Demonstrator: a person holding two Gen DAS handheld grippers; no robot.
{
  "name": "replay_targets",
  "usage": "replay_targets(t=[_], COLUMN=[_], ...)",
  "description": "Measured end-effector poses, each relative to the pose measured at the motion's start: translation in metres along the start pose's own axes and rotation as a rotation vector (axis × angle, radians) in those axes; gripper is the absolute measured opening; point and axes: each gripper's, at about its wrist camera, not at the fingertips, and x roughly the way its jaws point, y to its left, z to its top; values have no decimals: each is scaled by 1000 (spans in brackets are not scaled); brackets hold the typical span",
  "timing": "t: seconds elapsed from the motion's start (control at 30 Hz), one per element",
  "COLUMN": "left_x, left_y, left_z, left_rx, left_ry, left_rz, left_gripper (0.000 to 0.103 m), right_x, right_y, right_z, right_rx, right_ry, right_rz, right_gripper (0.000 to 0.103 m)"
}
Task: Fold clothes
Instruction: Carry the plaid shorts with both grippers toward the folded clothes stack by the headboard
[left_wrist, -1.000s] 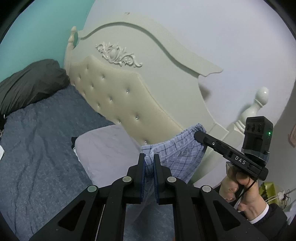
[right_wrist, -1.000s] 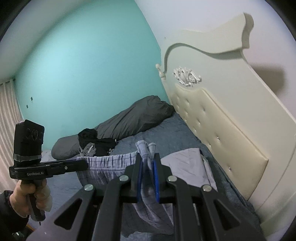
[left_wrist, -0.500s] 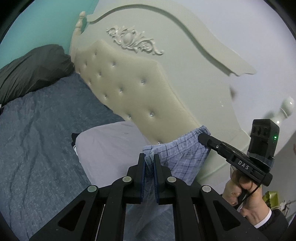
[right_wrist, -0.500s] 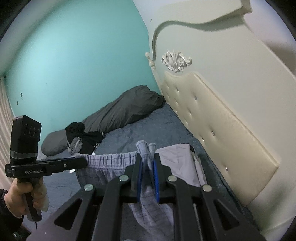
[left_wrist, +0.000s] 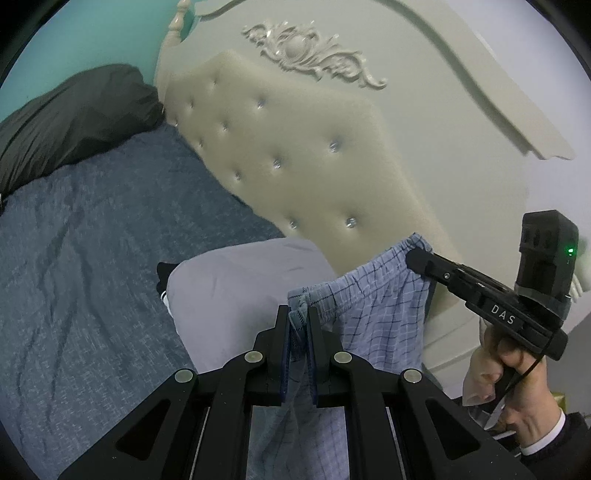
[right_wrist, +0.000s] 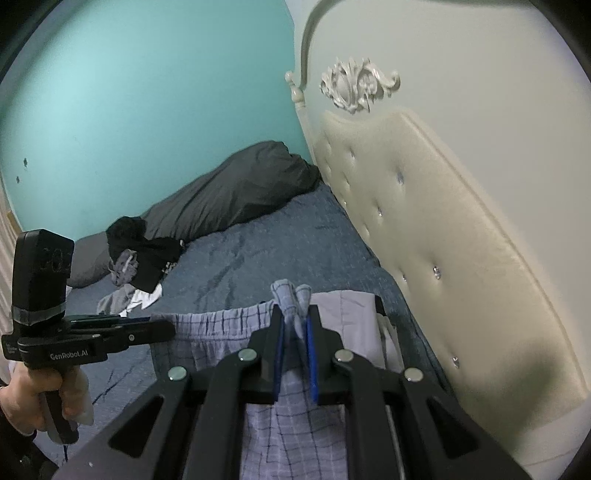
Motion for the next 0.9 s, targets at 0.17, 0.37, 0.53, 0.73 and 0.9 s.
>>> replay_targets(t=[0.17, 0.37, 0.53, 0.73, 0.9], left_x=[23, 53, 70, 87, 99], left_y=[17, 35, 48, 57, 64], left_z=[0, -4, -6, -7, -9], left_rx=[-26, -55, -80, -96, -105], left_ry=[23, 62, 83, 105, 126], left_rz=[-1, 4, 1, 8, 19], left_gripper=[8, 8, 8, 8, 8], right_x=[32, 66, 90, 111, 124], right_y=[-9, -16, -22, -25, -25], right_z=[1, -3, -9, -14, -17], right_rx=[-13, -20, -39, -66, -84], right_ry=[45, 100, 151, 188, 214], right_rz=[-26, -41, -62, -81, -96], right_gripper=[10, 10, 10, 10, 10])
